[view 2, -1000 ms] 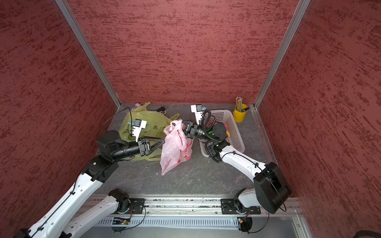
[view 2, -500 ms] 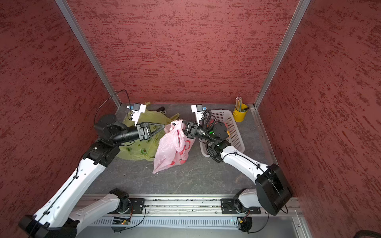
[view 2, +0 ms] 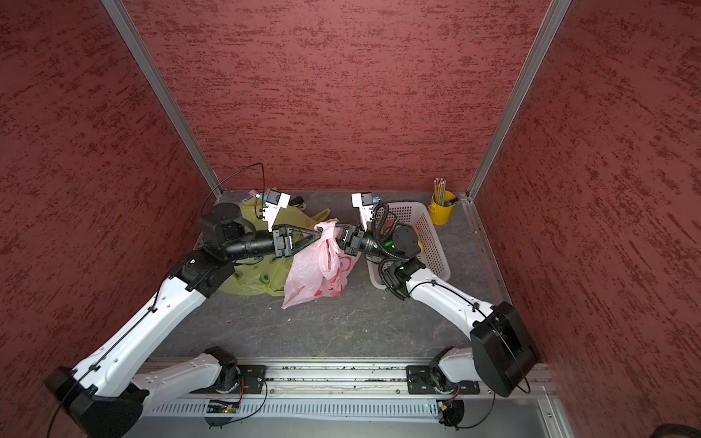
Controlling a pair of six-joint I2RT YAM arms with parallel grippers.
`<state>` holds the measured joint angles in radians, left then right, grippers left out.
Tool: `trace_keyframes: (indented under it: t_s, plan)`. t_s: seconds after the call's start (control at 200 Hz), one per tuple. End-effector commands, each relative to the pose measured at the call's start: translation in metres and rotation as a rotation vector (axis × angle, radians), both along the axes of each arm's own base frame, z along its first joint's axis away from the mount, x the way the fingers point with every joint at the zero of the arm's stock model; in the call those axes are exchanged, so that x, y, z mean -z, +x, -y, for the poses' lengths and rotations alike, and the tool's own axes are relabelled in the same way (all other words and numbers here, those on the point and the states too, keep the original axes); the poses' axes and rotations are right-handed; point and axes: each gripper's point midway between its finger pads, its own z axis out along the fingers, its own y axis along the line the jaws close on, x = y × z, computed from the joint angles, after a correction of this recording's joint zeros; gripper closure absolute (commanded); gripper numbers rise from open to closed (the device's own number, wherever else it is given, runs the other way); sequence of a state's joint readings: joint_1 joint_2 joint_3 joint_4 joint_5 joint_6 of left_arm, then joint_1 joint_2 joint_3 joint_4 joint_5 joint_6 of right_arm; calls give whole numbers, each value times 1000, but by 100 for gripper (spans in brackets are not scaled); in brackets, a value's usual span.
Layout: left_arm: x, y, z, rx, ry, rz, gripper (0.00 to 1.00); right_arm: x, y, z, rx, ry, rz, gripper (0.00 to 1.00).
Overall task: Place the peach into a plastic bag & tie a knot
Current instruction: Tie the plastic bag at the center of the board.
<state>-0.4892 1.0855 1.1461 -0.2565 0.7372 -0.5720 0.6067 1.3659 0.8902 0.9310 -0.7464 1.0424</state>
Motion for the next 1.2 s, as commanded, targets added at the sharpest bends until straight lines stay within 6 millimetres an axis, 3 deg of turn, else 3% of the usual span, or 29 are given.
trace_keyframes:
  t_s: [0.0,0.185,0.356,0.506,0.631,0.806,1.042,1.197]
  plan:
    - [-4,0,2,-2,5,36,46,-13,-10,6,-13,20,39,100]
    - [1,0,9,20,1,28,58,-13,-11,5,-19,19,38,100]
    - [2,-5,19,60,6,27,61,-11,-11,6,-21,18,37,100]
    - [2,-5,18,52,5,33,74,-10,-13,6,-25,14,39,100]
    - [0,-3,14,38,3,35,78,-7,-15,7,-26,2,38,100]
    - [6,-4,9,33,29,23,100,1,-17,6,-20,-40,45,100]
    - [25,-1,0,-1,86,13,100,20,-12,3,10,-153,63,100]
    - [47,12,-12,-74,110,-5,100,53,1,4,74,-287,49,99]
